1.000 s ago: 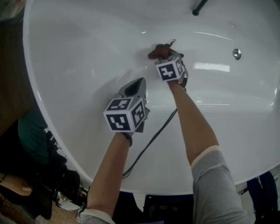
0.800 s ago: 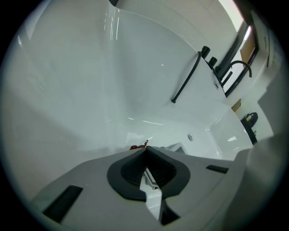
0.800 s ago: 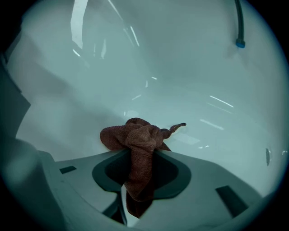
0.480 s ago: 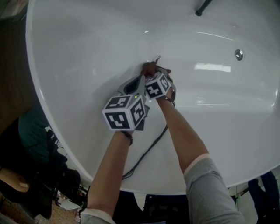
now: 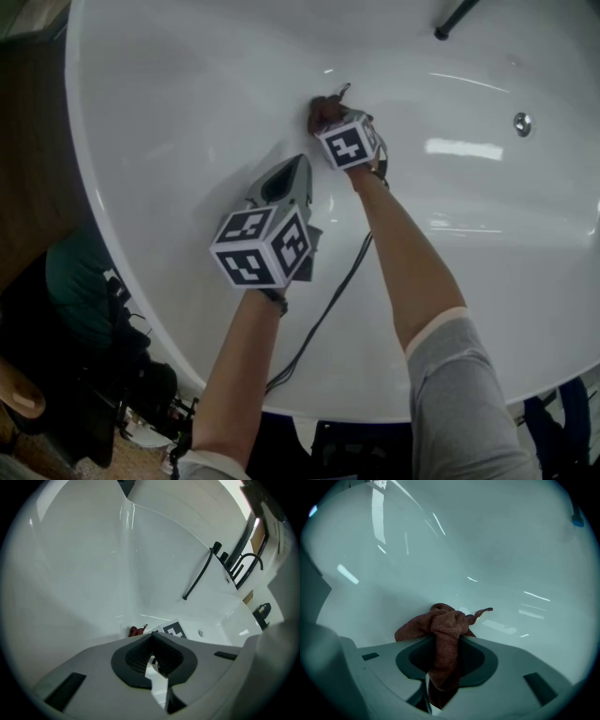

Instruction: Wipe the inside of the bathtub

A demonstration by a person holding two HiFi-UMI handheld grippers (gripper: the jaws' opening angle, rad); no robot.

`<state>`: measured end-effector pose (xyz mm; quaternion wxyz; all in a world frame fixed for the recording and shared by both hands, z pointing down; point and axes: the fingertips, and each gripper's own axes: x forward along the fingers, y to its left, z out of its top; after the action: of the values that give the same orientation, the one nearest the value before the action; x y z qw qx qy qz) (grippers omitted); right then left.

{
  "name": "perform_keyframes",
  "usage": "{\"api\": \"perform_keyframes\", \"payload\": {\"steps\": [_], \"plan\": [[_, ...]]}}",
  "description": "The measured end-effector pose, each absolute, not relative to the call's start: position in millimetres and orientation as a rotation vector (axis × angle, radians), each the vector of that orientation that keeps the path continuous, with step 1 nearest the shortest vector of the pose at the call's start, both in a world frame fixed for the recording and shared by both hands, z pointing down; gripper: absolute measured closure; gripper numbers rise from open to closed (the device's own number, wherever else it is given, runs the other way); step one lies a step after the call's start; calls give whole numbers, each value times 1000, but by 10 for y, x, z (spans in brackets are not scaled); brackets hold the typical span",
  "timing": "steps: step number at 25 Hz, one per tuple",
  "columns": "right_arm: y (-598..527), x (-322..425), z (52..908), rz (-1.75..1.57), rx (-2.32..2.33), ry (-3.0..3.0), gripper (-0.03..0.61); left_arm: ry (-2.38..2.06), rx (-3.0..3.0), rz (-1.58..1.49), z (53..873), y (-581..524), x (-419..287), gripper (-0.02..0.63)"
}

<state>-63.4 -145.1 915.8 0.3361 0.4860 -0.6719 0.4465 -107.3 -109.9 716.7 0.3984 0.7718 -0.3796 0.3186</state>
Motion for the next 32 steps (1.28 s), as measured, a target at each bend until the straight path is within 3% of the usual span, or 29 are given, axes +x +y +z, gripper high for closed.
{"api": "perform_keyframes", "payload": {"steps": [8, 13, 22, 32], "plan": [[-954, -1028, 9109, 1446, 1209, -1818, 449, -973, 1936, 796, 7103, -1102, -1103, 607], [-773, -998, 9192, 1444, 1214, -1787, 451, -984, 1931, 784, 7051, -1108, -1154, 607], [-1555, -806, 8979, 1365, 1279, -1823, 459, -1002, 1932, 763, 6983, -1126, -1249, 607], [-1063, -1130, 8634, 1463, 1212, -1892, 465, -1023, 1917, 741, 6661, -1099, -1267, 607]]}}
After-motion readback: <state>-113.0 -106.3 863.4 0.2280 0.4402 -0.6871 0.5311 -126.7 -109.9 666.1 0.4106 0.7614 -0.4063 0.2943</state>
